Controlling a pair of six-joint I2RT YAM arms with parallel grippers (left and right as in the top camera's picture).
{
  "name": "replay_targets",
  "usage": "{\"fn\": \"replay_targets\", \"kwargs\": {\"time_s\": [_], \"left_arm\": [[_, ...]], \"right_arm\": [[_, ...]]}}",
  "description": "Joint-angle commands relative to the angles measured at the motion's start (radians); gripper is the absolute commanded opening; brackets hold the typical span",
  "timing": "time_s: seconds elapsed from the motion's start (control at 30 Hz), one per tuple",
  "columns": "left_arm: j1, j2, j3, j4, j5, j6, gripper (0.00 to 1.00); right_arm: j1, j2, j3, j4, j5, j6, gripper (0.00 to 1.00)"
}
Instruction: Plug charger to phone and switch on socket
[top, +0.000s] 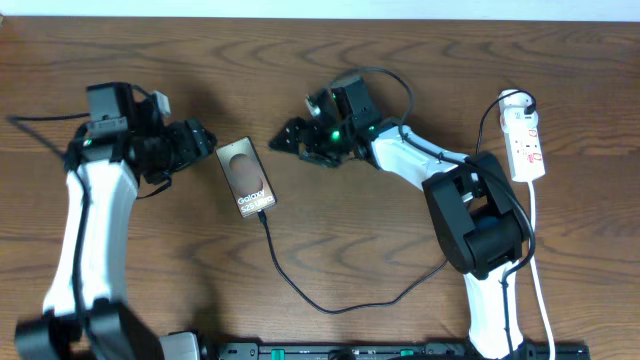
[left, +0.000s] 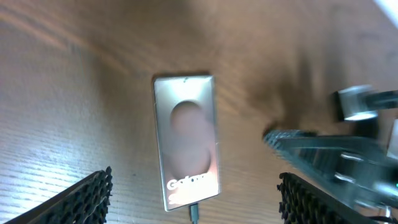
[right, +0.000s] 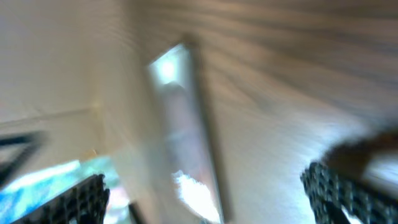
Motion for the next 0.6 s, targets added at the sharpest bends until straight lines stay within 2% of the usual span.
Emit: {"fn": "replay_targets", "kwargs": {"time_s": [0.0, 0.17, 0.3, 0.4, 0.5, 0.57], "left_arm": [[-0.003, -0.066, 0.009, -0.004, -0.001, 0.022, 0.85], [-0.003, -0.102, 0.009, 0.004, -0.002, -0.031, 0.85], [-0.003, -0.101, 0.009, 0.004, -0.002, -0.035, 0.85], [-0.003, -0.101, 0.009, 0.004, -0.002, -0.035, 0.85], [-0.003, -0.101, 0.009, 0.004, -0.002, -0.035, 0.85], [-0.003, -0.101, 0.009, 0.004, -0.002, -0.034, 0.85]], "right_arm": [[-0.039, -0.094, 0.081, -0.205, 0.260, -0.131, 0.99], [-0.107, -0.254, 0.215, -0.579, 0.491, -0.205, 0.99], [-0.197, -0.406, 0.272, -0.668, 0.516, -0.320, 0.99], [-0.308, -0.502, 0.303, -0.706, 0.517, -0.343, 0.99], [-0.493, -0.569, 0.331, -0.764, 0.500, -0.369, 0.99], [-0.704, -0.580, 0.348, -0.826, 0.391, -0.468, 0.99]]}}
